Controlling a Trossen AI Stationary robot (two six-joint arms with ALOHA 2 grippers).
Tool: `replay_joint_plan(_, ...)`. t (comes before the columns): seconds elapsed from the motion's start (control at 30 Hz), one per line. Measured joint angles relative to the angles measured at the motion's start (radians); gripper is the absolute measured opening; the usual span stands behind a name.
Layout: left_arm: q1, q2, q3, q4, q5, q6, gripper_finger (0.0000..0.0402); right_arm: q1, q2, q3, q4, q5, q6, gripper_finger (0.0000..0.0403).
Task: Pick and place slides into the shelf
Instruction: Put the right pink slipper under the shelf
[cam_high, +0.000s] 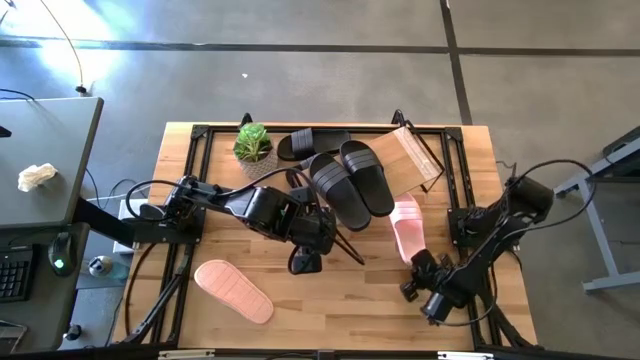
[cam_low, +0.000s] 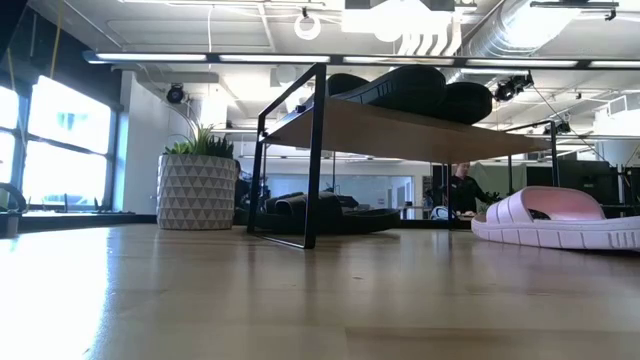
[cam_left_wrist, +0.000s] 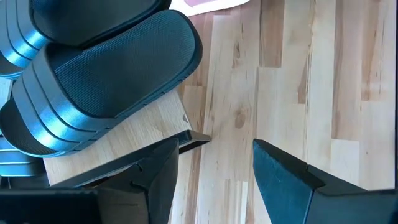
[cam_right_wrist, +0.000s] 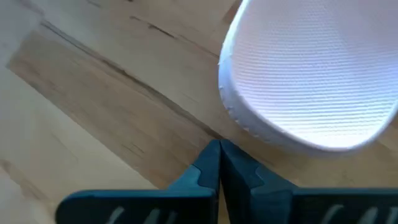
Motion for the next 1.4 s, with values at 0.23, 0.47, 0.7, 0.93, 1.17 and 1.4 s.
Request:
replay_joint_plan(0.23,0.0,0.0,0.0,0.002,0.0,-0.001,0.0189,-0.041,-0.1,-0.105,-0.005,0.007,0.053,0.0)
replay_joint_plan(0.47,0.0,0.0,0.0,0.007,-0.006,-0.001,0.0188,-0.116,-0.159,-0.17,0.005,0.008,0.018,0.0)
replay_joint_plan(0.7,0.0,0.0,0.0,0.011,-0.006,-0.002,0.0189,-0.2,-0.185,-0.205,0.014,0.016,-0.026,0.0)
replay_joint_plan(0.93,0.0,0.0,0.0,0.013,-0.007,-0.002,0.0189,-0.29,-0.183,-0.213,0.001,0.056,-0.034,0.0)
replay_joint_plan(1.17,0.0,0.0,0.0,0.012,-0.008,-0.004,0.0189,-0.41,-0.18,-0.216,-0.049,0.103,-0.018,0.0)
replay_joint_plan(1.4,0.0,0.0,0.0,0.011,-0.008,-0.003,0.0189,-0.51,-0.181,-0.216,0.009,0.102,-0.127,0.0)
